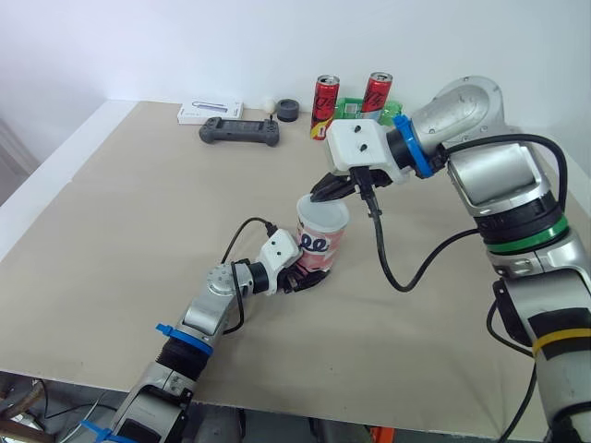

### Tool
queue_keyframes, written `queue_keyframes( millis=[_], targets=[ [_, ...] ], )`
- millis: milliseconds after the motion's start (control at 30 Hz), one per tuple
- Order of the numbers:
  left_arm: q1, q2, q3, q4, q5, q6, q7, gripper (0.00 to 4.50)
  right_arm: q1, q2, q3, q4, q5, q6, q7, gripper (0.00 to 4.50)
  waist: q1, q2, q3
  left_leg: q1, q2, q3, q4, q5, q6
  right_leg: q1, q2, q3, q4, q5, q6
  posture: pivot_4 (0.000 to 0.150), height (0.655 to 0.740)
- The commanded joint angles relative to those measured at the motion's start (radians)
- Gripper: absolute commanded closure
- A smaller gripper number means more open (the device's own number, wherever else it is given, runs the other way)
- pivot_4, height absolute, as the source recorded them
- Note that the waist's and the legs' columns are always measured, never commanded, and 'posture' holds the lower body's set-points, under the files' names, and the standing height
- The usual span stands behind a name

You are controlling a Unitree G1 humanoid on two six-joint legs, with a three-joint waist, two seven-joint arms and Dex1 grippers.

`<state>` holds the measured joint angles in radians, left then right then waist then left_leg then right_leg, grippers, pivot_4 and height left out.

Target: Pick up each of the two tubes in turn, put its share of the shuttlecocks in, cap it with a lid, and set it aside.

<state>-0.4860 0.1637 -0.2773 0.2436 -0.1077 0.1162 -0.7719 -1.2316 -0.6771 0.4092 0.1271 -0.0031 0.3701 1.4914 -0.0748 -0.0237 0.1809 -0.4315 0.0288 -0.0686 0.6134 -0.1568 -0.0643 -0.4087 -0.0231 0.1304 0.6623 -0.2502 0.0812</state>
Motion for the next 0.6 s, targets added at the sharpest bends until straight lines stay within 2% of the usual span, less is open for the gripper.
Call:
queue_keyframes(
  millis=[33, 600],
  targets=[
    [0.006, 0.004, -0.006, -0.004, 0.012, 0.012, 0.002, 1.45, -0.007, -0.007, -0.032, 0.003, 0.005, -0.013, -0.006, 4.46, 0.000, 0.000, 0.000, 0.000, 0.000, 0.000, 0.000, 0.000, 0.000, 0.000, 0.000, 0.000, 0.000, 0.000, 0.000, 0.150, 0.7400],
    [0.006, 0.008, -0.006, -0.009, 0.012, 0.016, 0.000, 1.45, 0.002, -0.035, -0.018, 0.000, -0.015, -0.045, 0.000, 4.46, 0.000, 0.000, 0.000, 0.000, 0.000, 0.000, 0.000, 0.000, 0.000, 0.000, 0.000, 0.000, 0.000, 0.000, 0.000, 0.150, 0.7400]
  ],
)
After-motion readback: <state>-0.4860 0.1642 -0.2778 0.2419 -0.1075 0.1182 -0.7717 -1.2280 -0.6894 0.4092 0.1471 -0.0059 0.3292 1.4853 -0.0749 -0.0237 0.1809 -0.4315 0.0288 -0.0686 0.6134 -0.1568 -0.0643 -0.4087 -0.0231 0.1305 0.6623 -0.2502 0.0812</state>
